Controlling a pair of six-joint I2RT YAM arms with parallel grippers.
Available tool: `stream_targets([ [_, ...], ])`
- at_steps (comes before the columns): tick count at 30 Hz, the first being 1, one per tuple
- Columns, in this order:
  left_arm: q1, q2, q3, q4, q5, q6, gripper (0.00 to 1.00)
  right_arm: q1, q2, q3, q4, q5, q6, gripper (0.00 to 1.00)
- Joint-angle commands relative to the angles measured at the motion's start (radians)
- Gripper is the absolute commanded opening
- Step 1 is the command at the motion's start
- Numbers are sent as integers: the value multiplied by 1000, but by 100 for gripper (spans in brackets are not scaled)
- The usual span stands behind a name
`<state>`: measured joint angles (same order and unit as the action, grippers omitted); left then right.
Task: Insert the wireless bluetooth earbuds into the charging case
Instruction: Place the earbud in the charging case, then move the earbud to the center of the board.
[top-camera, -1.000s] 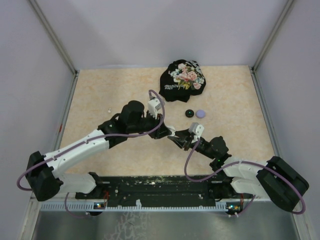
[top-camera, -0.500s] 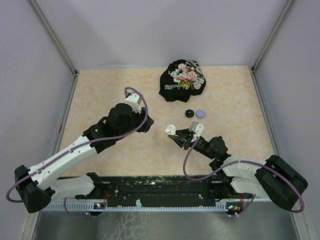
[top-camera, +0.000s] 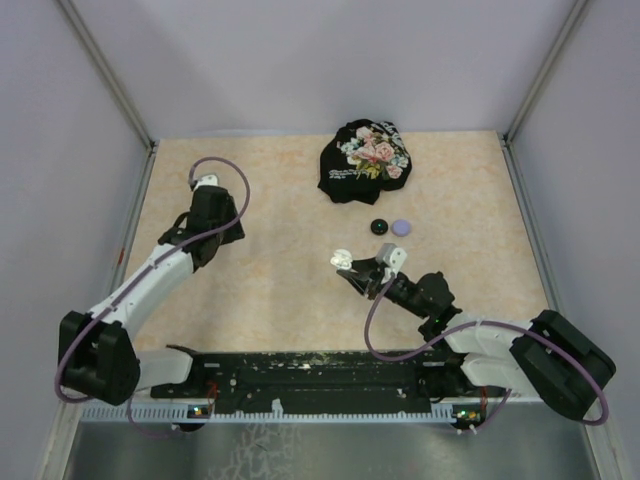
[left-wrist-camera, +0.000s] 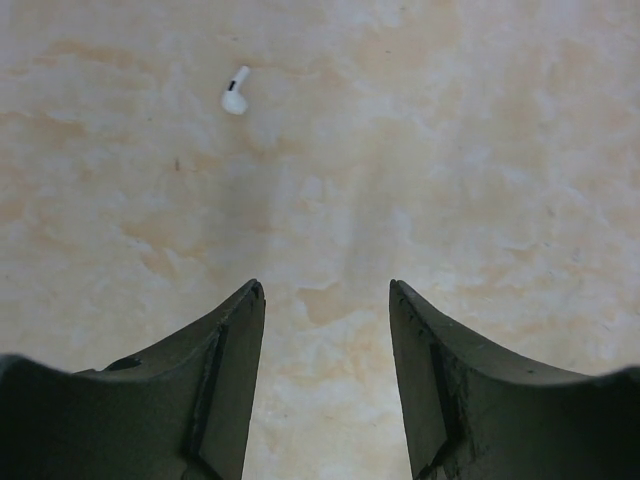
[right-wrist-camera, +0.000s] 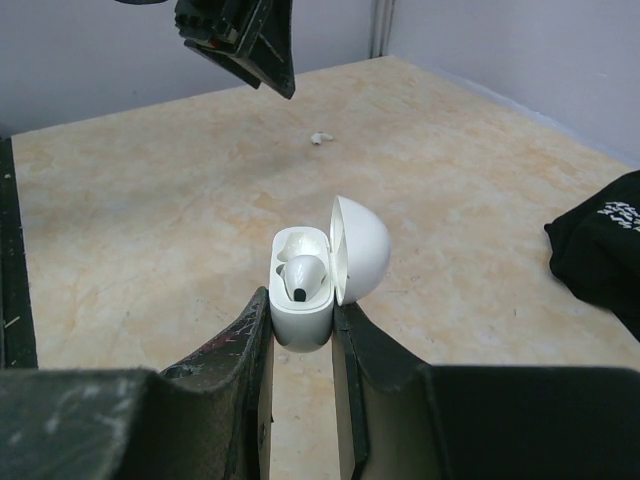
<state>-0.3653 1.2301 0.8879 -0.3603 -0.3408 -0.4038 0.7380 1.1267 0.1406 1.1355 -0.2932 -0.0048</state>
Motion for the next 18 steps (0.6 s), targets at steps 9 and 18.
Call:
stream_targets([
  [9, 219, 314, 76, 178, 20, 3, 56, 52, -11, 62, -26, 61, -73, 0],
  [18, 279, 561, 248, 161, 37, 26, 49, 74, -20, 63, -38, 94, -97, 0],
])
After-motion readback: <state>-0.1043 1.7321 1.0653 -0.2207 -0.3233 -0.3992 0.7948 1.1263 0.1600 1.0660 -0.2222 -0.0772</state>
